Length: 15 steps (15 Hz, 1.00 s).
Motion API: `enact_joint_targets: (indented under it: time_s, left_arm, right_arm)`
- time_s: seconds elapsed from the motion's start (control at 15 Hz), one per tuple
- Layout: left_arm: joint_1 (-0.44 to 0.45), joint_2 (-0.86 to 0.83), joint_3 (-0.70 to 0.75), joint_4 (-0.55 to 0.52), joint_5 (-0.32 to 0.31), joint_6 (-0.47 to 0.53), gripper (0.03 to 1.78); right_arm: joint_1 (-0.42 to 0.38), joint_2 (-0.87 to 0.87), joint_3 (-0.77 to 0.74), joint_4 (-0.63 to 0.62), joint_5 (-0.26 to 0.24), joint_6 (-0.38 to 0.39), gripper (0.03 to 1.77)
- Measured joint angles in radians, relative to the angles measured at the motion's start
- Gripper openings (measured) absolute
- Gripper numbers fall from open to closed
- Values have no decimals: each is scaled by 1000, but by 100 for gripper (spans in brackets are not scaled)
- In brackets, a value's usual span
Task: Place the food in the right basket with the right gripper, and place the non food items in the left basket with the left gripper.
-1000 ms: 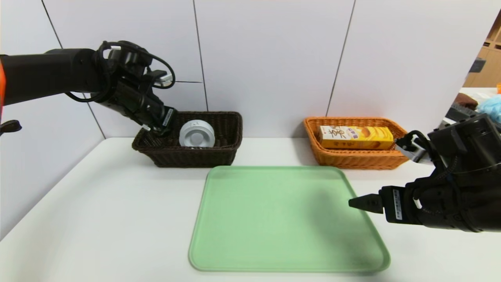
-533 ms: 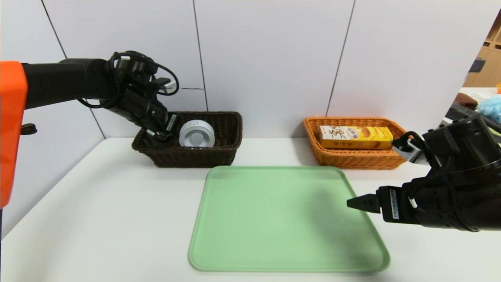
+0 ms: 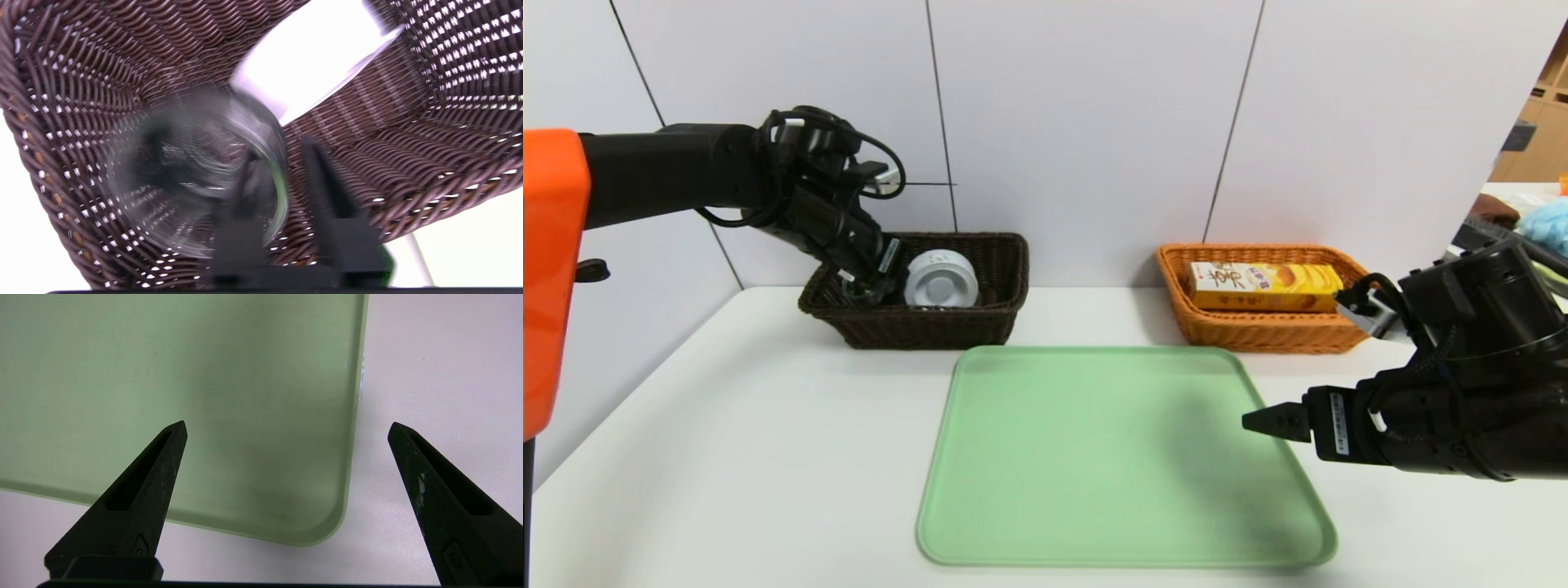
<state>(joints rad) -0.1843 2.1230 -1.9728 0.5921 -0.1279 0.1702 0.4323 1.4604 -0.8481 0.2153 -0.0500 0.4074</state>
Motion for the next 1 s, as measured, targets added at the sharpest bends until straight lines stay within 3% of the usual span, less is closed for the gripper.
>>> enact_joint_targets:
  time_s: [0.2, 0.47, 0.67, 1.0]
  left_arm:
    - [-5, -1, 0, -2, -2, 1, 87]
    - [-4, -23, 0, -18, -1, 3, 120]
    - [-17, -77, 3, -3, -1, 5, 136]
    - [-82, -174, 15, 159, -7, -19, 152]
  right_arm:
    - [0, 0, 0, 0, -1, 1, 170]
    - [0, -2, 0, 0, -1, 0, 170]
    - [0, -5, -9, 0, -1, -1, 170]
    - [17, -21, -43, 0, -1, -7, 170]
